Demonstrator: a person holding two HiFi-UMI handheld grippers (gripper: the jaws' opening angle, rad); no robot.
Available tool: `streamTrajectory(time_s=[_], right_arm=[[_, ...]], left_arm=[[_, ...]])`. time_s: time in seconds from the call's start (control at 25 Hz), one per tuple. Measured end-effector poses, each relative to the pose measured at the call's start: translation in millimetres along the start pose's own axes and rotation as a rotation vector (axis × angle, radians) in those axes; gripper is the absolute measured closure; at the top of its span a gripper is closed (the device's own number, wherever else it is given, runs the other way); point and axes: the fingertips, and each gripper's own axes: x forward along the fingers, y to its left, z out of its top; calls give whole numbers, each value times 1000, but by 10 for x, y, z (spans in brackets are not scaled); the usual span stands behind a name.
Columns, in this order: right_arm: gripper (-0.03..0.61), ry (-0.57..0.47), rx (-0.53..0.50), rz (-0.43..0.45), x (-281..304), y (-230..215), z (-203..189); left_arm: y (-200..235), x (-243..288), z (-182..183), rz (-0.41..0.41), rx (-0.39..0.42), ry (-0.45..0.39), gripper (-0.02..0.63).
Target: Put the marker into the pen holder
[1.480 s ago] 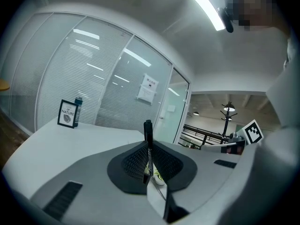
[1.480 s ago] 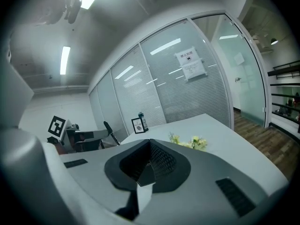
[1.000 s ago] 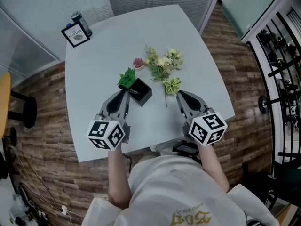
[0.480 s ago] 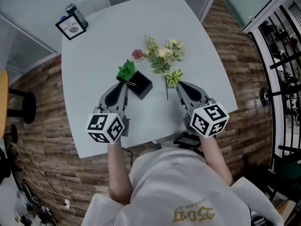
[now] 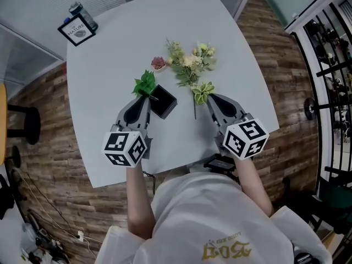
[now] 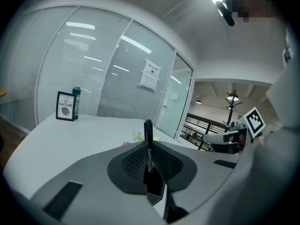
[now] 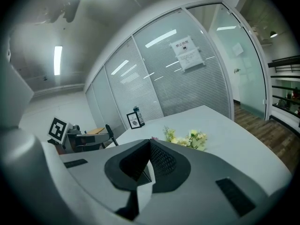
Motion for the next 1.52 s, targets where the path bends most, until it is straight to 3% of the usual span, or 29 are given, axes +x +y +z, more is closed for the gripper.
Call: streamTrajectory(time_s=[1.52], right_arm=[[562, 73, 54, -22, 375, -314, -189]], left_arm=[[57, 669, -839, -1, 151, 437, 583]])
